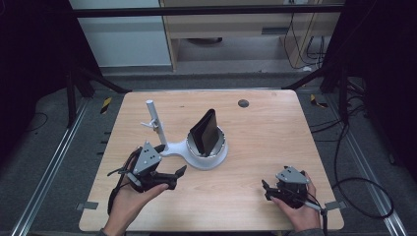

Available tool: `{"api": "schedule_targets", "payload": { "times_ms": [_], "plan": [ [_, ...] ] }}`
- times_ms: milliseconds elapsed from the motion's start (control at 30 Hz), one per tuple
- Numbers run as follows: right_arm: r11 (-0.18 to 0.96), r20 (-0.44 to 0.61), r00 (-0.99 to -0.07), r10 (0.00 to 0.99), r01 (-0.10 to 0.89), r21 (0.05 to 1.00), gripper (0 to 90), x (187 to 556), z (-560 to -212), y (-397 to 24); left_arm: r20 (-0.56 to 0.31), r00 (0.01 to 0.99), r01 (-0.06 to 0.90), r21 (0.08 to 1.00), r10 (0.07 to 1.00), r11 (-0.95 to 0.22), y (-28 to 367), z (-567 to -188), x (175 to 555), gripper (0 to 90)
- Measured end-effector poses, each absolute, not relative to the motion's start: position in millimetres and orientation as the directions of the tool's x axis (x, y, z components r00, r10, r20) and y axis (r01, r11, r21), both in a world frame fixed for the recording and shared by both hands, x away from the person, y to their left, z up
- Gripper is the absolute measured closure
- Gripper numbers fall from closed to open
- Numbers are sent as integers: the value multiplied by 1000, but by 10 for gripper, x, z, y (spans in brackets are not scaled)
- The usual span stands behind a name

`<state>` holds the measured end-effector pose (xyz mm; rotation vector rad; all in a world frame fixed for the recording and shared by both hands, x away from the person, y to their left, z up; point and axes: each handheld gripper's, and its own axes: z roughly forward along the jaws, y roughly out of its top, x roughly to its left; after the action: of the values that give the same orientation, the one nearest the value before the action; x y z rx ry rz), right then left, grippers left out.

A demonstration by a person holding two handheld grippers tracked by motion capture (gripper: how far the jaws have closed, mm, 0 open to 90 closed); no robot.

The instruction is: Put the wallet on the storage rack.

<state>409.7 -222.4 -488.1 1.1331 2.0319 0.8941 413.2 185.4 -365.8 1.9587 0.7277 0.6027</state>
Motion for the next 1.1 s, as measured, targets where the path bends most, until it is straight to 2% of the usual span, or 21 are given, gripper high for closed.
{"api": "schedule_targets", "payload": {
  "times_ms": [300,700,1100],
  "plan": [
    [387,-184,-425,886,461,799,50,4107,-4890,-2230,93,718,287,863,690,-415,1859,-3892,4128,49],
    [402,-186,-450,873,452,796,40,4102,-4900,-2216,76,726,327,836,684,-440,1924,-4218,4118,41],
    [410,-180,-469,865,452,792,40,4100,-4912,-2202,48,671,412,805,740,-426,2176,-4574,4227,43]
  ]
}}
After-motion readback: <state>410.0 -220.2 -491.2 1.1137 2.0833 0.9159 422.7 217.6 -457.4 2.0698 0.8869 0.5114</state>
